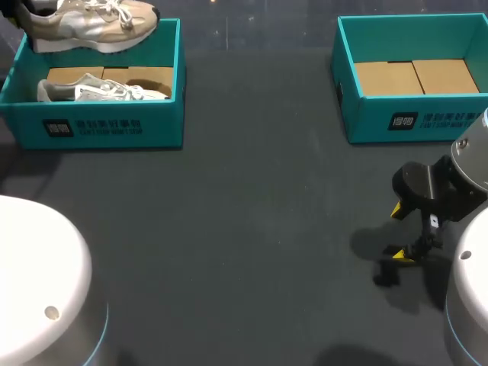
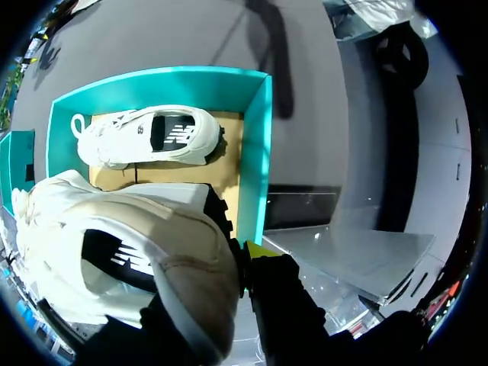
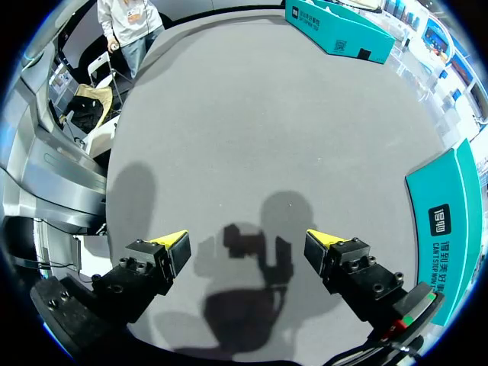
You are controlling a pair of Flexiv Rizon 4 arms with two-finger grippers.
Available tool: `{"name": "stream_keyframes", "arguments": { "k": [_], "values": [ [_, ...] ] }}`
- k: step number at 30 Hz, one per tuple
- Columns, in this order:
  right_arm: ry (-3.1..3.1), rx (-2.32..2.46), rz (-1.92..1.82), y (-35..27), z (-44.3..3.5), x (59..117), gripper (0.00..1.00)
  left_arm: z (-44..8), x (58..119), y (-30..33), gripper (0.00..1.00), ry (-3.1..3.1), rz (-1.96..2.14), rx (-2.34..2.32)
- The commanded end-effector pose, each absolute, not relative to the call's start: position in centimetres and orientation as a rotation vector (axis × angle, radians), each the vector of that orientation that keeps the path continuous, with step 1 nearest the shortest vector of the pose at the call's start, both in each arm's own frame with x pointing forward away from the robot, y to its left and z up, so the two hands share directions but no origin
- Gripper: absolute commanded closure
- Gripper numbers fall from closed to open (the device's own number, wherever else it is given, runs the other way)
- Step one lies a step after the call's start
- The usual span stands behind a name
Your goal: Take the shoe out of the shoebox, open the shoe tongue, remove and reinsert the insole, then place the shoe into the shoebox
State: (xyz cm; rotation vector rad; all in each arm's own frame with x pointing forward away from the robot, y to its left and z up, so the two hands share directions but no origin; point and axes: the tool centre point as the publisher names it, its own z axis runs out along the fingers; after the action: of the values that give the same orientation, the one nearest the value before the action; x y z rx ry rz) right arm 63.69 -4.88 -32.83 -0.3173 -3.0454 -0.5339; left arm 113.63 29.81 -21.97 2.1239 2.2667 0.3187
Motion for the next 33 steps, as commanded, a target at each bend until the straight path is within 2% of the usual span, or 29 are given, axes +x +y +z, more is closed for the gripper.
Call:
{"name": "stream_keyframes", "arguments": {
  "k": [1, 33],
  "values": [
    [-3.050, -0.318, -0.534, -4.9, -32.8, 63.4, 0.00, -23.8, 115.7, 29.9, 1.00, 2.287, 0.305, 2.148],
    [-3.050, -0.318, -0.534, -4.9, -32.8, 63.4, 0.00, -29.8, 118.1, 29.2, 1.00, 2.352, 0.333, 2.229]
  ]
}}
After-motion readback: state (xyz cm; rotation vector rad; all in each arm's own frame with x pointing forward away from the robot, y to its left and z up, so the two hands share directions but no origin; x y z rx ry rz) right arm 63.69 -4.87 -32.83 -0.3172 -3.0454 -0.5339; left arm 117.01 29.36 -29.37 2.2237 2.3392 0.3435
